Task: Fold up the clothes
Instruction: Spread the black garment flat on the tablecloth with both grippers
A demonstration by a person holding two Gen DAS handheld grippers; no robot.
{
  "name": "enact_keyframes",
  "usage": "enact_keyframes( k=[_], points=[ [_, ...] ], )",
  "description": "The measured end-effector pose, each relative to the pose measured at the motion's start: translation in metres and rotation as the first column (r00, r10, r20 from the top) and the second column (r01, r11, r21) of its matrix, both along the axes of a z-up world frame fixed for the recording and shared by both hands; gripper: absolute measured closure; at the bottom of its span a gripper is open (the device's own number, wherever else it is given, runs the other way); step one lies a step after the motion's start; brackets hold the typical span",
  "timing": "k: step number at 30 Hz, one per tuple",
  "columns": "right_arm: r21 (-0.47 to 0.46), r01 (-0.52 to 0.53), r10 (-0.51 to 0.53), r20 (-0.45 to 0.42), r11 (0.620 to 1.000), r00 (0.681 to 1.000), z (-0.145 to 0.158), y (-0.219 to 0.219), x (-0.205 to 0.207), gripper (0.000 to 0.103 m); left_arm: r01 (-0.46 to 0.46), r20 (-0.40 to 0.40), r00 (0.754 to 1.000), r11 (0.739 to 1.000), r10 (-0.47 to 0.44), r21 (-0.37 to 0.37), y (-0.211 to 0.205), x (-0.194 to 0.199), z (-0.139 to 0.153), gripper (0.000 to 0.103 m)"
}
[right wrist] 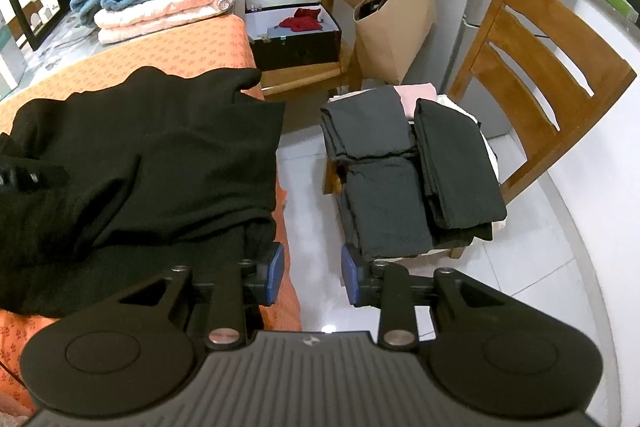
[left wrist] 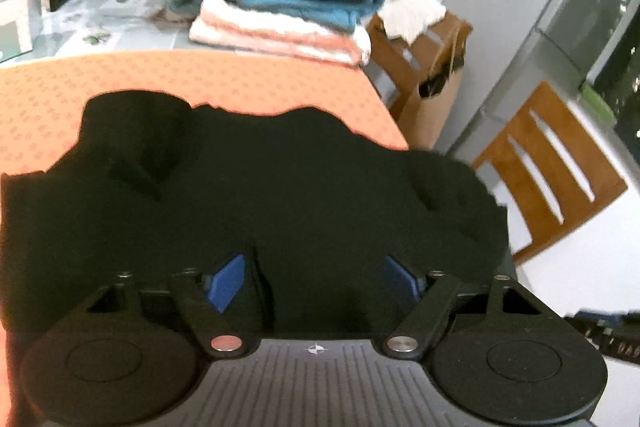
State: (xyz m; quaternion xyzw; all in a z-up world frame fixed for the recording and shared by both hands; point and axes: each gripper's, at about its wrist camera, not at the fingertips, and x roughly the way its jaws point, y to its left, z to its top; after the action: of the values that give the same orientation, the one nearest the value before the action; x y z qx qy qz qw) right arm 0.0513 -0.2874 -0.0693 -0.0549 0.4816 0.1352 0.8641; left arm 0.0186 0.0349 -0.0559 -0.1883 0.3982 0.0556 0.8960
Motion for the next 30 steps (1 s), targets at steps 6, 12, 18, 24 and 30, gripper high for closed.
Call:
enact_keyframes(
  k=[6,12,18,24,30],
  points=[
    [0.005,0.006,-0.006,-0.001,1.0,1.0,-0.001,-0.001,-0.002,0.067,-0.019,0.012,1.0,1.0,0.019,-0.014,0.006,-0.009,0.004,0.026],
    [0.01,0.004,-0.004,-0.005,1.0,1.0,-0.003,-0.005,-0.003,0.067,-0.047,-0.034,0.998,0.998,0.046,-0.036,0.008,-0.01,-0.003,0.049],
    [0.016,0.002,-0.002,-0.015,1.0,1.0,-0.007,-0.008,-0.004,0.067,-0.011,-0.157,0.987,1.0,0.015,0.023,-0.005,0.007,-0.026,0.046],
    [0.022,0.021,-0.021,-0.021,1.0,1.0,-0.009,-0.016,-0.006,0.067,0.015,-0.16,0.987,0.997,-0.004,0.072,-0.013,0.009,-0.03,0.05],
    [0.028,0.021,-0.02,-0.034,0.999,0.999,-0.011,-0.013,-0.009,0.067,-0.026,-0.151,0.988,1.0,0.024,-0.014,0.003,0.003,-0.027,0.095]
  ],
)
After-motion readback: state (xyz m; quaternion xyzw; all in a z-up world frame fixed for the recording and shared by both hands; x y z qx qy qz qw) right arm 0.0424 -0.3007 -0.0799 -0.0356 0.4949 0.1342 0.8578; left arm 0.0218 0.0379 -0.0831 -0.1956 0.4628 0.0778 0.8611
